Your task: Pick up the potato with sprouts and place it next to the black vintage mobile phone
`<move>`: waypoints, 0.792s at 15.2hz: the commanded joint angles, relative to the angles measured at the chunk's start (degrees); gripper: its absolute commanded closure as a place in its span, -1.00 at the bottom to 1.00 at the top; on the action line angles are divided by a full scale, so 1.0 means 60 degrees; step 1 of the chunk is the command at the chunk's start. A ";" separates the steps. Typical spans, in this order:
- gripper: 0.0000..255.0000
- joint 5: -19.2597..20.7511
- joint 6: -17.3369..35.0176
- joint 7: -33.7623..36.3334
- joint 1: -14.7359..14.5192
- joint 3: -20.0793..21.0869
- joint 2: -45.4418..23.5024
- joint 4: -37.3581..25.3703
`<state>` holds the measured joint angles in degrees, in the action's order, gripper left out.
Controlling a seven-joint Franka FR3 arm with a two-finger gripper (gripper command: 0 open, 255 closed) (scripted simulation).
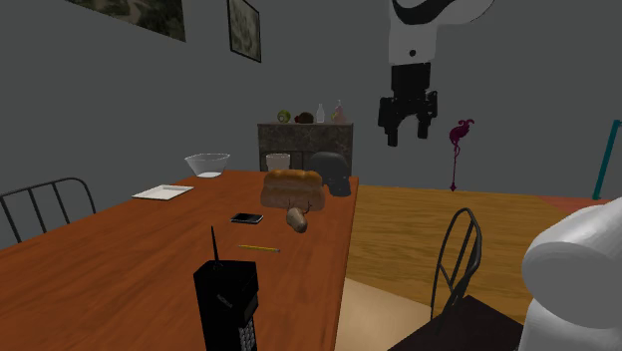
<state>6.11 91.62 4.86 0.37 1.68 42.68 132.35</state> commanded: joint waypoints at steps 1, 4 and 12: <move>-1.00 0.0000 0.0000 0.0000 0.0000 0.0000 0.0000 0.0000; -1.00 -0.0094 0.0972 0.0275 -0.0028 0.0114 -0.0654 0.0235; -1.00 -0.0203 0.3419 0.0979 -0.0064 0.0433 -0.2856 0.0249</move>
<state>4.77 110.51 10.61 -0.20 4.34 27.91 134.94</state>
